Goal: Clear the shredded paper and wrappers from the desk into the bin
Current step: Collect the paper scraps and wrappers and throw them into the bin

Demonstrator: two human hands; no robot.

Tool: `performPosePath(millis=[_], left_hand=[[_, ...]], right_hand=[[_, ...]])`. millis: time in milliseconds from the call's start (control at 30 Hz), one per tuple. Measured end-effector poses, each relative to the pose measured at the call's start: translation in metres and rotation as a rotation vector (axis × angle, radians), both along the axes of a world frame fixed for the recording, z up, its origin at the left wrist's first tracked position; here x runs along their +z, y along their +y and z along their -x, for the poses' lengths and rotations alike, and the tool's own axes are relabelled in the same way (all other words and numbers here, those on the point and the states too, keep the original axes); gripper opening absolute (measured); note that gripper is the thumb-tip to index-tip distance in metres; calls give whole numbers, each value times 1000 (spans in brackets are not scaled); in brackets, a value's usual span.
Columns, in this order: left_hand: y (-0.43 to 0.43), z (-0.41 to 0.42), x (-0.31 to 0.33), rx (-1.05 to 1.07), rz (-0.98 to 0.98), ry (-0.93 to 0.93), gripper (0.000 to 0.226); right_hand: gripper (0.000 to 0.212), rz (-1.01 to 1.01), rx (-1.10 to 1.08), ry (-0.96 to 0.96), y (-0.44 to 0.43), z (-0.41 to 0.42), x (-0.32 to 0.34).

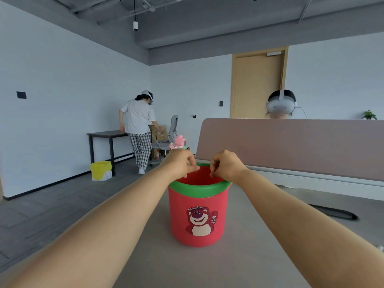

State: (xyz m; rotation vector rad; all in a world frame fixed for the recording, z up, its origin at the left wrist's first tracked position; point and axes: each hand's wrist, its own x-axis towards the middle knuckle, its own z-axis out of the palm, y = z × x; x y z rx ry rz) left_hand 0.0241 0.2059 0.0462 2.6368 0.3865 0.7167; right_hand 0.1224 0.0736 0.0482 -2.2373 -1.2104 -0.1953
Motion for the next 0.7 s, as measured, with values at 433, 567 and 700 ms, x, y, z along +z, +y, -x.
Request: performPosePath(millis=[433, 567, 700], left_hand=[[-23, 3, -3, 78, -228, -148, 22], [-46, -5, -8, -7, -264, -243, 17], [-103, -18, -13, -183, -313, -361, 18]], right_hand=[[29, -158, 90, 15, -27, 7, -12], [27, -253, 18, 18, -63, 2, -16], [24, -244, -67, 36, -119, -9, -31]])
